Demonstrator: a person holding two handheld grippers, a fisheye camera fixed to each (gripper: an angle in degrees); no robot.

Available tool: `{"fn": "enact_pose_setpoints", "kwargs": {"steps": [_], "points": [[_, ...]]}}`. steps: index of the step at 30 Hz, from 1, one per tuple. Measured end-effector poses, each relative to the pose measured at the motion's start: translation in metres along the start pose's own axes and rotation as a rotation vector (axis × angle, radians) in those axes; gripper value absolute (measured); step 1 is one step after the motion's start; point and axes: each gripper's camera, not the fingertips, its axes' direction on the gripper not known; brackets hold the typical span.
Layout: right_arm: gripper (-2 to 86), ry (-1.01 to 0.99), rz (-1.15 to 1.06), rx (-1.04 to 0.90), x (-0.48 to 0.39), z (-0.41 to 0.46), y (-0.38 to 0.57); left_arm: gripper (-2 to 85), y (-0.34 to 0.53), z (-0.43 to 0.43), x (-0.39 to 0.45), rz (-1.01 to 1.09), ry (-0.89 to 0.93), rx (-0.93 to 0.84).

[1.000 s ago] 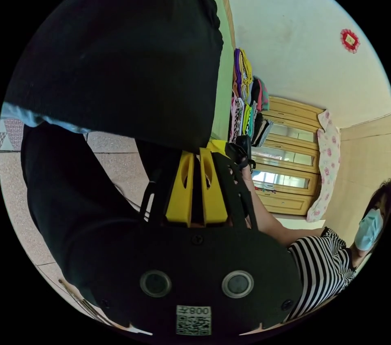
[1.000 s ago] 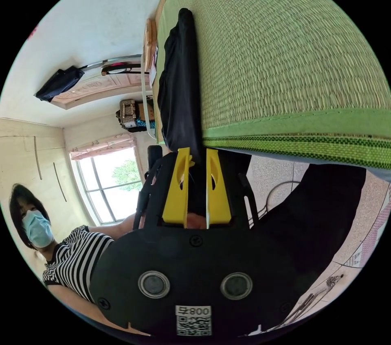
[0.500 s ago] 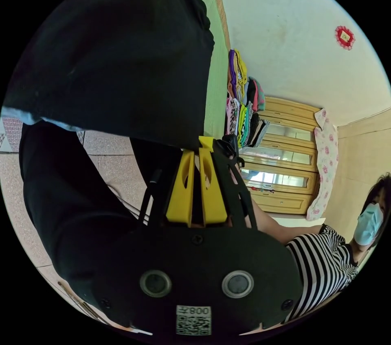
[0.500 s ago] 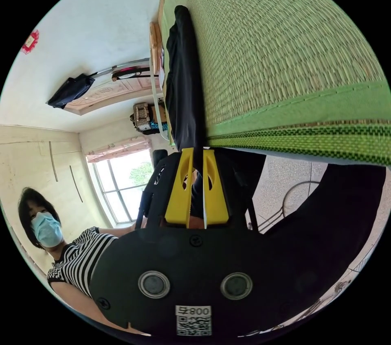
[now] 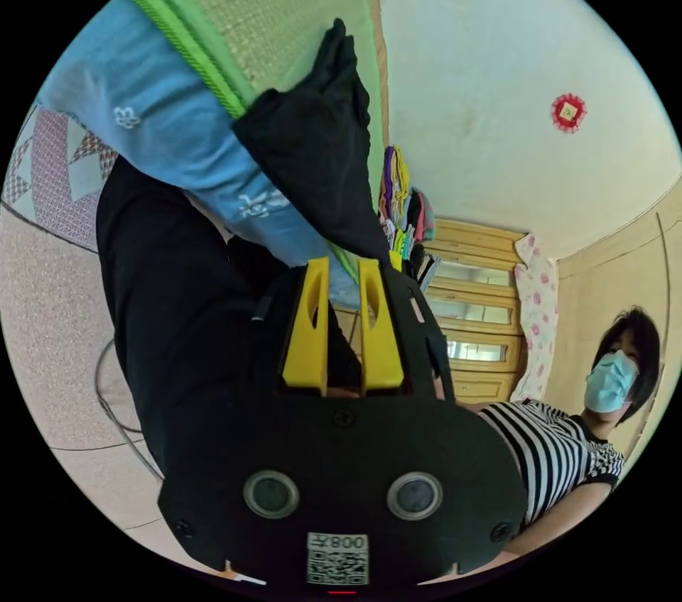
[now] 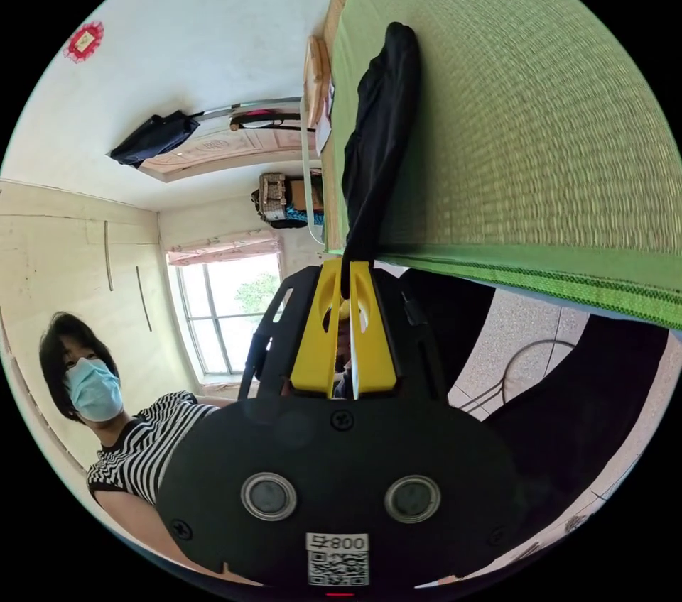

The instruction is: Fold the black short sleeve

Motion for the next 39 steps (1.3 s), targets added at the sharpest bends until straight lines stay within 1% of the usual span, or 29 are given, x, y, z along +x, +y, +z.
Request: {"fn": "enact_pose_setpoints", "kwargs": {"steps": [1,4,7,15,18,25,39], "points": [[1.6,-0.004,-0.012,-0.002,-0.005,0.000,-0.001,8.9,0.004,-0.008,-0.010,-0.024,0.058,0.042],[1.5,-0.007,-0.031,-0.005,-0.016,0.001,-0.003,10.4,0.013,-0.021,-0.032,-0.076,0.140,0.127],[1.5,-0.007,-0.038,-0.002,-0.023,0.001,-0.004,11.4,0.023,-0.030,-0.051,-0.120,0.187,0.200],[1.5,-0.008,-0.055,0.002,-0.036,0.001,-0.003,12.3,0.038,-0.043,-0.085,-0.208,0.263,0.287],[1.5,-0.004,-0.061,0.003,-0.040,0.000,-0.001,11.3,0.035,-0.046,-0.088,-0.209,0.269,0.281],[1.5,0.008,-0.059,0.008,-0.038,-0.013,0.008,5.7,0.038,-0.059,-0.080,-0.190,0.248,0.263],[1.4,0.041,0.000,0.024,-0.001,-0.070,0.046,4.5,0.055,-0.089,-0.032,-0.145,0.247,0.183]]}}
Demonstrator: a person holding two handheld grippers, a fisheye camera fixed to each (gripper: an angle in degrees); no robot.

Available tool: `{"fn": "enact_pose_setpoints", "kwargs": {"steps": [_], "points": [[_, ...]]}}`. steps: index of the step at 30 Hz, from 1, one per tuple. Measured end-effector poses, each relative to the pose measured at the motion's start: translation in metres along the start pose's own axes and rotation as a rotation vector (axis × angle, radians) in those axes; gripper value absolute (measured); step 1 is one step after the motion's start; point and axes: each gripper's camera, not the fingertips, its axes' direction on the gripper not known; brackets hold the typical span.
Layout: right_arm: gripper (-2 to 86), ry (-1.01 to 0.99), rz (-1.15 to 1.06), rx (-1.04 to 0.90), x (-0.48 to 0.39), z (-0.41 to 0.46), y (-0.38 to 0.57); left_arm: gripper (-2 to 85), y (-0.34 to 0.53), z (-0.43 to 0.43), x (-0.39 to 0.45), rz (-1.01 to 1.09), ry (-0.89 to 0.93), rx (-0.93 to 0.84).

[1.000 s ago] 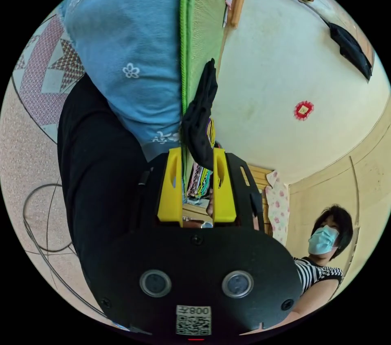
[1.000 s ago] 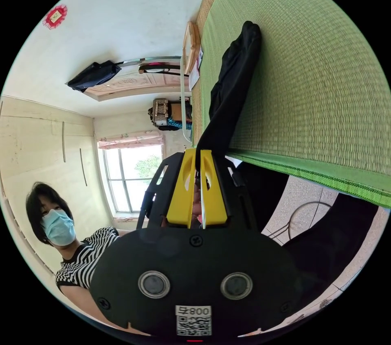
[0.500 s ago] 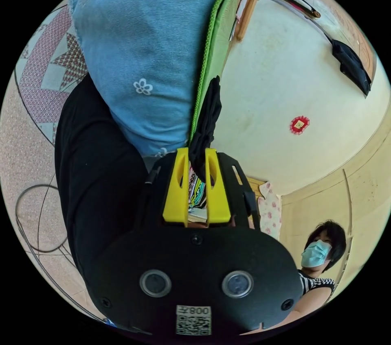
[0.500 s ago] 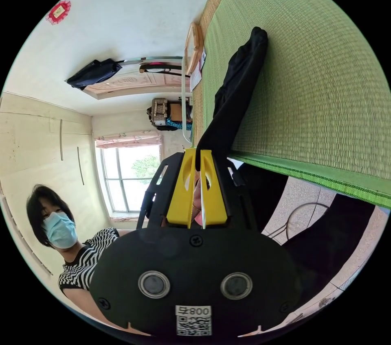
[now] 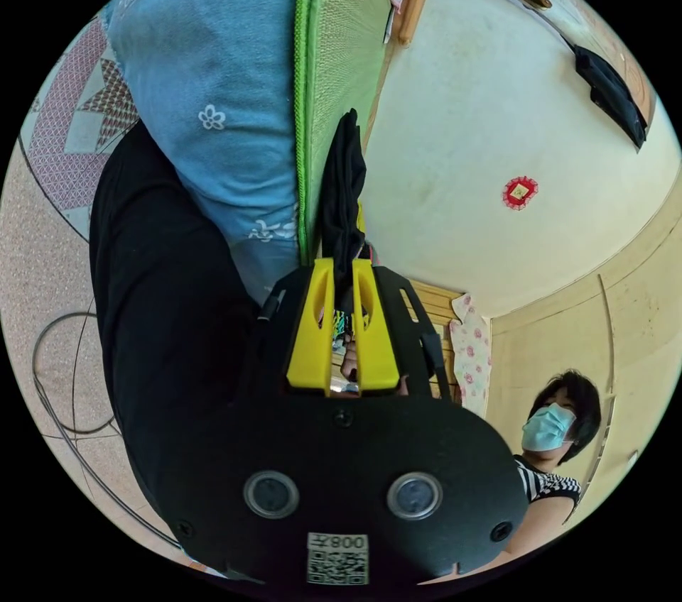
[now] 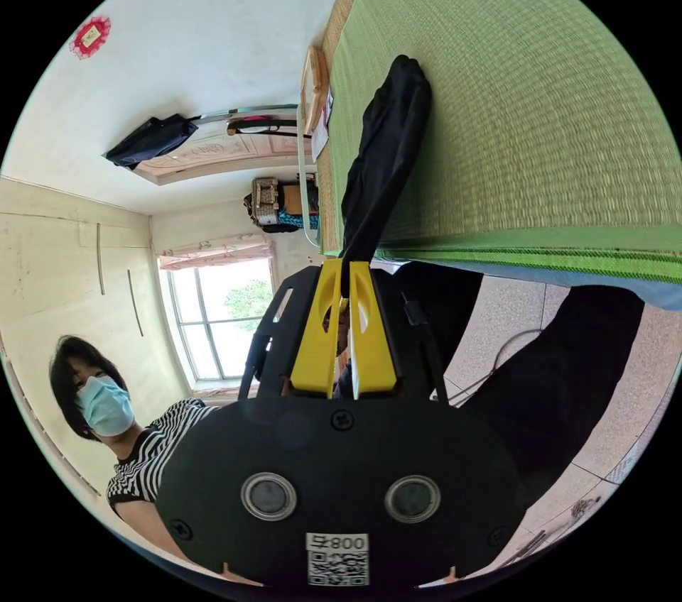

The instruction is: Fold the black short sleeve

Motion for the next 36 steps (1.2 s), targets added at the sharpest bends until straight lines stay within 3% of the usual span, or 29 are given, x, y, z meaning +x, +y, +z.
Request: {"fn": "enact_pose_setpoints", "kwargs": {"steps": [17,36], "points": [[1.4,0.003,-0.028,0.008,0.040,-0.097,0.064,4.1,0.024,-0.013,0.103,0.044,0.050,-0.048],[1.4,-0.120,-0.342,0.194,0.007,-0.294,0.143,3.8,0.019,0.066,0.364,0.284,0.240,-0.185]]}}
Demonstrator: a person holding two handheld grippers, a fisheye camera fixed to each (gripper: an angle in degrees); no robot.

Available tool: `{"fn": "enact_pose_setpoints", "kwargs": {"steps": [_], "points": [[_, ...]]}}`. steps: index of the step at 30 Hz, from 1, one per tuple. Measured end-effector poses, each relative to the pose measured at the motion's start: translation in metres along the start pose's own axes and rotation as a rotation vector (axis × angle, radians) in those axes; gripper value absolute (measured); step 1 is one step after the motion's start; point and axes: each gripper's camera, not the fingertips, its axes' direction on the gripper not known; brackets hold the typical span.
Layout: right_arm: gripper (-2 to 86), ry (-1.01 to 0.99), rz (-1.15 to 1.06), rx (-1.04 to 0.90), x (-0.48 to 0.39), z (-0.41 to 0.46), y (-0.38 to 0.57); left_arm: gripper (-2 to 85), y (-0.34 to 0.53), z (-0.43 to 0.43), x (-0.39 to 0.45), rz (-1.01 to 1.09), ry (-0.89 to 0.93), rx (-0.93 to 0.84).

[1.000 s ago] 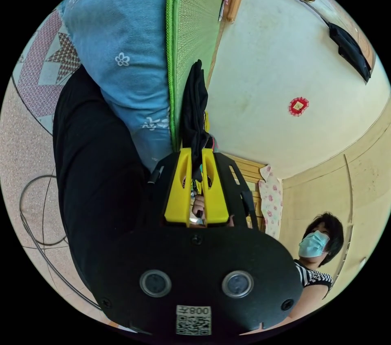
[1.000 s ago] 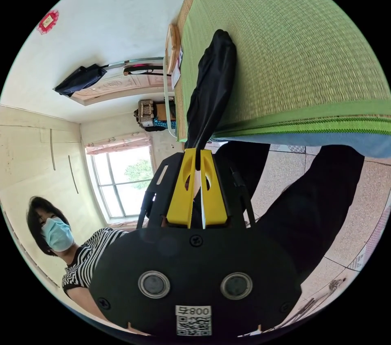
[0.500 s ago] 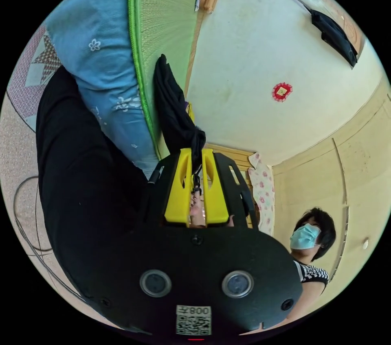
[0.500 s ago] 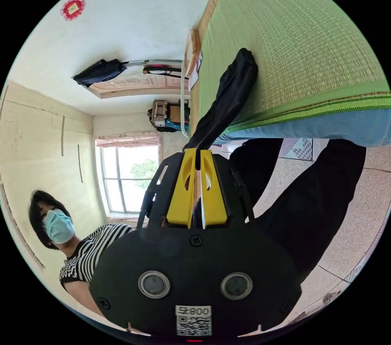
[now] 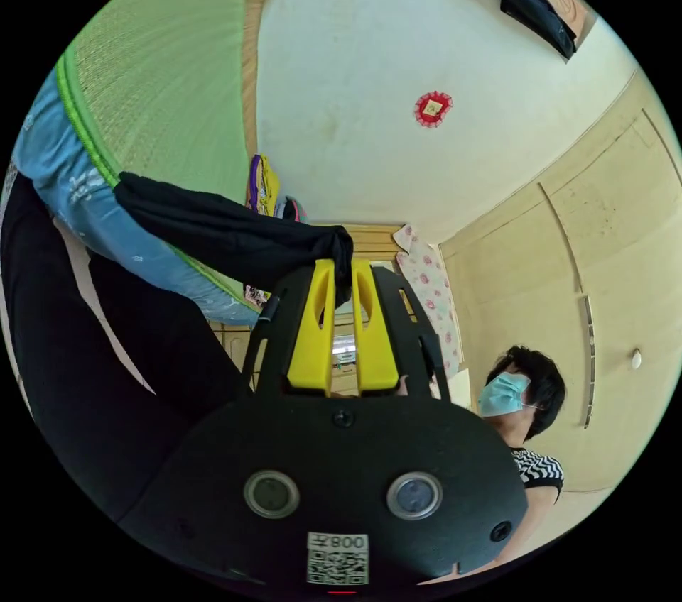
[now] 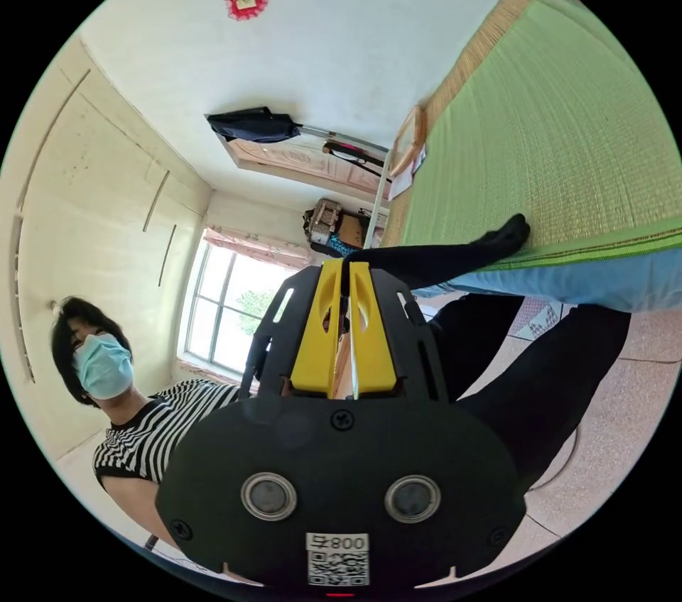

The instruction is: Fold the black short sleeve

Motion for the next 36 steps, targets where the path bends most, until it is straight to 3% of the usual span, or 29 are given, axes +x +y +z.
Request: {"fn": "enact_pose_setpoints", "kwargs": {"steps": [11,24,30,36], "points": [[1.2,-0.025,-0.135,0.164,-0.014,-0.165,0.013,3.3,-0.074,0.134,0.113,0.038,0.013,-0.153],[1.3,-0.010,-0.042,0.288,0.053,-0.326,-0.053,3.6,-0.220,0.343,0.210,-0.046,-0.066,-0.273],[1.4,0.101,-0.014,0.272,0.081,-0.391,-0.198,3.7,-0.346,0.468,0.236,-0.082,-0.093,-0.275],[1.4,0.207,-0.137,0.240,0.076,-0.463,-0.438,3.8,-0.529,0.645,0.280,0.031,-0.025,-0.276]]}}
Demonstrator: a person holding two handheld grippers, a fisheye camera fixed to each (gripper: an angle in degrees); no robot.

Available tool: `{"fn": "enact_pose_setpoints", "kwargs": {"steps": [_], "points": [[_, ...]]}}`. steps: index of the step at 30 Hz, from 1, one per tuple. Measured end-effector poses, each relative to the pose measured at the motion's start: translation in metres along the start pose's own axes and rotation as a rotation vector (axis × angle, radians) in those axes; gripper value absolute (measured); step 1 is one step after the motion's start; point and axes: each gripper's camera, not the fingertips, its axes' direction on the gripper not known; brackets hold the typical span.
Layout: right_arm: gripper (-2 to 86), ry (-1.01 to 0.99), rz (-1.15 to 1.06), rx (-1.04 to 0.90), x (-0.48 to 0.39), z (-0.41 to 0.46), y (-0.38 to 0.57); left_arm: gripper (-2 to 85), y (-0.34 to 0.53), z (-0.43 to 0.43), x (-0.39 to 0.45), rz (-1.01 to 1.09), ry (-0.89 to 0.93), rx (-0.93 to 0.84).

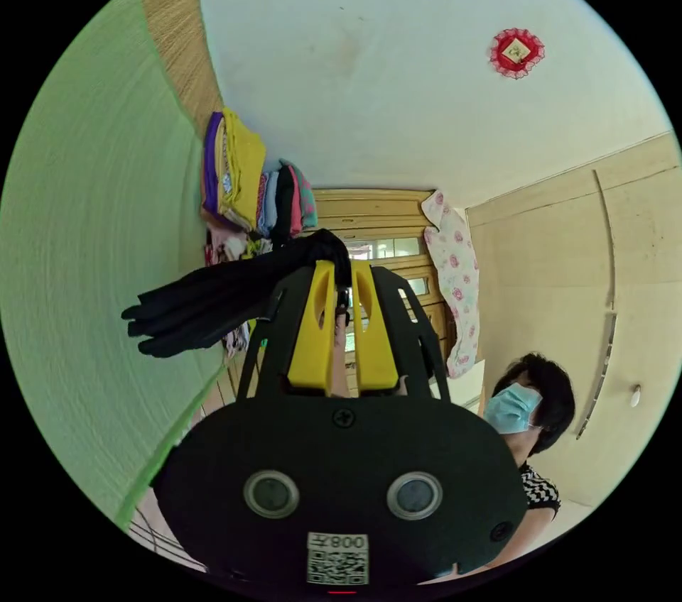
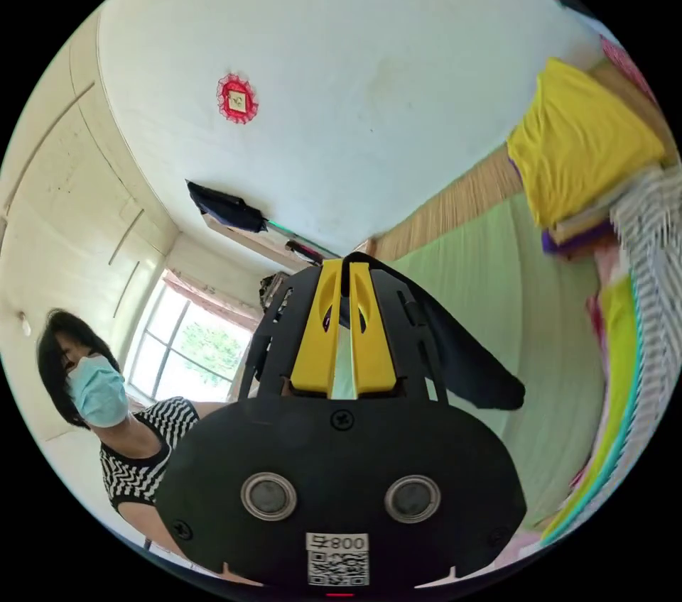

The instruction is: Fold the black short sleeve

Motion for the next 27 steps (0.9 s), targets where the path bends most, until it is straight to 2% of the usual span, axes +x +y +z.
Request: {"fn": "enact_pose_setpoints", "kwargs": {"steps": [5,9,11,14,16,19,23,27], "points": [[1.4,0.040,-0.121,0.065,0.016,-0.035,-0.205,3.9,-0.171,0.118,0.062,0.195,0.035,-0.041],[1.4,0.083,-0.138,0.107,0.041,-0.076,-0.288,3.7,-0.269,0.223,0.093,0.293,0.009,-0.125],[1.4,0.203,-0.076,0.108,0.078,-0.102,-0.321,3.7,-0.298,0.266,0.092,0.301,-0.038,-0.143],[1.5,0.332,0.102,0.106,0.155,-0.131,-0.339,3.8,-0.332,0.334,0.066,0.264,-0.161,-0.211],[1.4,0.380,0.231,0.106,0.204,-0.146,-0.339,4.0,-0.349,0.384,0.027,0.142,-0.264,-0.288],[1.5,0.481,0.385,0.047,0.261,-0.157,-0.336,4.2,-0.358,0.430,-0.004,0.027,-0.253,-0.357],[1.4,0.456,0.396,0.029,0.277,-0.166,-0.350,4.5,-0.373,0.462,0.014,0.046,-0.242,-0.372],[1.1,0.538,0.366,-0.034,0.264,-0.160,-0.369,4.9,-0.395,0.484,0.049,0.087,-0.335,-0.395]]}}
